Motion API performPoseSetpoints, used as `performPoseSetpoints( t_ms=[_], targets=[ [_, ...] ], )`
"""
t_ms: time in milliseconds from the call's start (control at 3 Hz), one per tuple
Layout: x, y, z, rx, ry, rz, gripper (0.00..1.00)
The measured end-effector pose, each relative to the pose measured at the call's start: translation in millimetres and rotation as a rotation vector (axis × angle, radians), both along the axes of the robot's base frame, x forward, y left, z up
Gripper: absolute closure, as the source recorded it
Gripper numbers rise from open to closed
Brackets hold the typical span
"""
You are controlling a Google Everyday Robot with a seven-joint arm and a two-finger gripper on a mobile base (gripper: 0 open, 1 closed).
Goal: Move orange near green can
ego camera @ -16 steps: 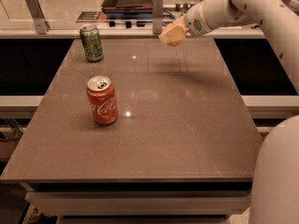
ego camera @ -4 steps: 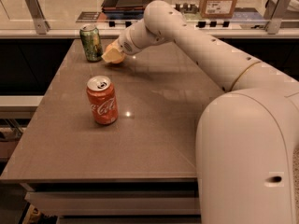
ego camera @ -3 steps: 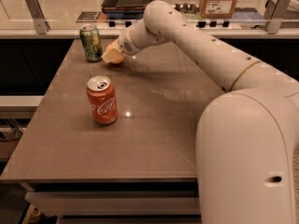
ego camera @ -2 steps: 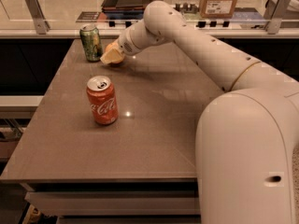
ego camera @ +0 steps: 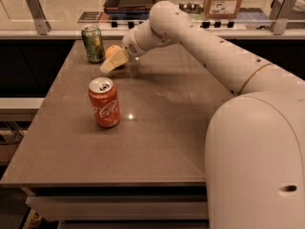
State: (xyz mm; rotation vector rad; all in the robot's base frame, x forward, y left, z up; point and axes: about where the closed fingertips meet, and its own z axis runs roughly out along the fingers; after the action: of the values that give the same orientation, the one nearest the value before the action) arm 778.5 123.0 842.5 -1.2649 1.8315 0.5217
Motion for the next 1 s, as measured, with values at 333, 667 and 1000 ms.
performPoseSetpoints(
  t_ms=[333,667,1000],
  targets=[
    [-9,-21,18,0.031,-0.027,0.018,0.0],
    [-24,-51,39,0.073,-0.07,0.032,0.0],
    [-39,-84,56,0.118,-0.11,0.039,0.0]
  ],
)
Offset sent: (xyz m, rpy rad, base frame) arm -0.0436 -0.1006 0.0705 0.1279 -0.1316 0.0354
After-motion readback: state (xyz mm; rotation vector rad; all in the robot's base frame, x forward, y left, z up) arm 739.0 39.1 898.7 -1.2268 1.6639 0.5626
